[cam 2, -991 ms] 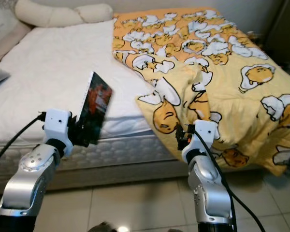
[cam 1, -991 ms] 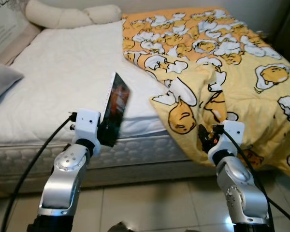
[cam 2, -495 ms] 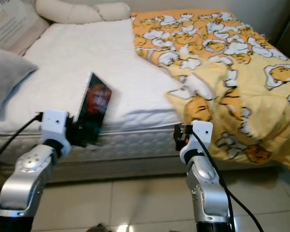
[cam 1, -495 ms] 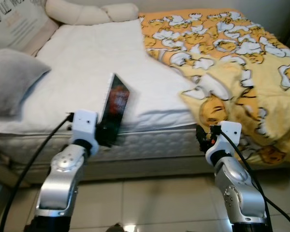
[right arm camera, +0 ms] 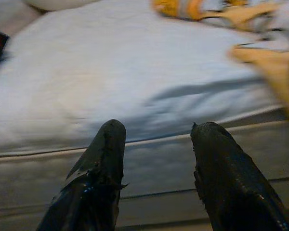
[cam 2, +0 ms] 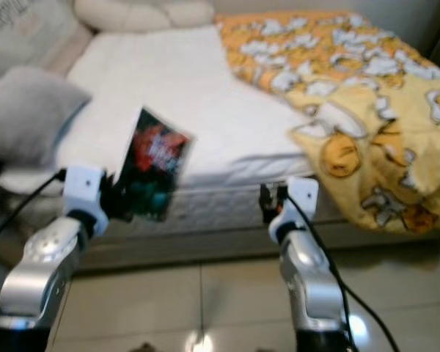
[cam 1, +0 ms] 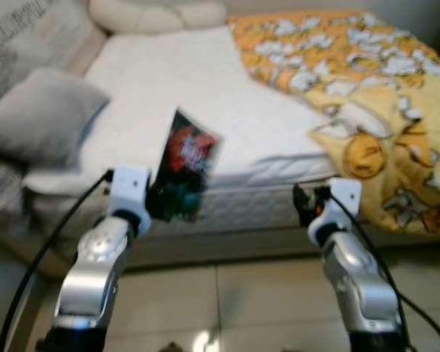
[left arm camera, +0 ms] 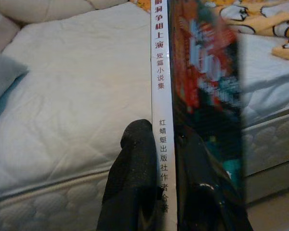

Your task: Clean up the room

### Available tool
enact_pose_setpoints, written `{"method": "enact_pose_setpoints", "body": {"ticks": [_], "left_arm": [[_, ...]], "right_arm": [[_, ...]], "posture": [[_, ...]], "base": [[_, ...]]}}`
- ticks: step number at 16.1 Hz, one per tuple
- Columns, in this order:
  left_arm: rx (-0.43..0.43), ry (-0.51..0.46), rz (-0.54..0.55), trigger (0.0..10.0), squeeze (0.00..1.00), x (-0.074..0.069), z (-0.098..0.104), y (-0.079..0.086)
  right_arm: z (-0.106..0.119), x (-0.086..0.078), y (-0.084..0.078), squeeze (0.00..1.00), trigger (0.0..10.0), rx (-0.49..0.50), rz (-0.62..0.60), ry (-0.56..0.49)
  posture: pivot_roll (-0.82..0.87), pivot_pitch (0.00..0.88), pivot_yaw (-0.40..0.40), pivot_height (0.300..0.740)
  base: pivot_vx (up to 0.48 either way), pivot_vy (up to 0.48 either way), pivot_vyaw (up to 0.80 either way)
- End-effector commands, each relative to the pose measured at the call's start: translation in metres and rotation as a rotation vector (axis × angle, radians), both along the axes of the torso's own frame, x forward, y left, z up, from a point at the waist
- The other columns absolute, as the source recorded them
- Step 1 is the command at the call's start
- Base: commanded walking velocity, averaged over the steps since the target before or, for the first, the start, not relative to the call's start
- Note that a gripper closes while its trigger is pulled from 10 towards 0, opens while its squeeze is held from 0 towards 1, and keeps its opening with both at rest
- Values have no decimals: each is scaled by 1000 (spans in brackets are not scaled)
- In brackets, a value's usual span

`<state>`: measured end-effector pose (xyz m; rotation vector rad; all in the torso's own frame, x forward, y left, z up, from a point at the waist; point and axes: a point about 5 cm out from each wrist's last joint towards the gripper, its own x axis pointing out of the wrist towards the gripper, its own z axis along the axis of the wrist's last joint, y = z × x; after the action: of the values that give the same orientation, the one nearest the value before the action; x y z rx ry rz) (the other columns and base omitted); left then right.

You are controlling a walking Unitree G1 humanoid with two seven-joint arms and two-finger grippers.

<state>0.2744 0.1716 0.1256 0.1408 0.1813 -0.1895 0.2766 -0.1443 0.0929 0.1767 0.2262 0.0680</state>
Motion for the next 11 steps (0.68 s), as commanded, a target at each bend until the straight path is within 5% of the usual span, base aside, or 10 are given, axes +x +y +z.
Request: {"method": "enact_pose_setpoints", "body": {"ticks": [1, 5, 11], "left_arm": [[0, -56, 42, 10000, 0, 2, 11, 7], [1, -90, 57, 10000, 0, 8, 15, 7], [-1, -101, 41, 10000, 0, 15, 17, 4]], "right_arm": [[7, 4, 3, 0, 10000, -1, 24, -32], [9, 7, 6, 0, 10000, -5, 57, -44], [14, 14, 5, 0, 10000, -9, 75, -59]], "posture": [[-9, 0, 36, 740], [-5, 0, 24, 740], [-17, 0, 27, 740]], "base": [[0, 0, 0], [0, 0, 0], [305, 0, 0]]}}
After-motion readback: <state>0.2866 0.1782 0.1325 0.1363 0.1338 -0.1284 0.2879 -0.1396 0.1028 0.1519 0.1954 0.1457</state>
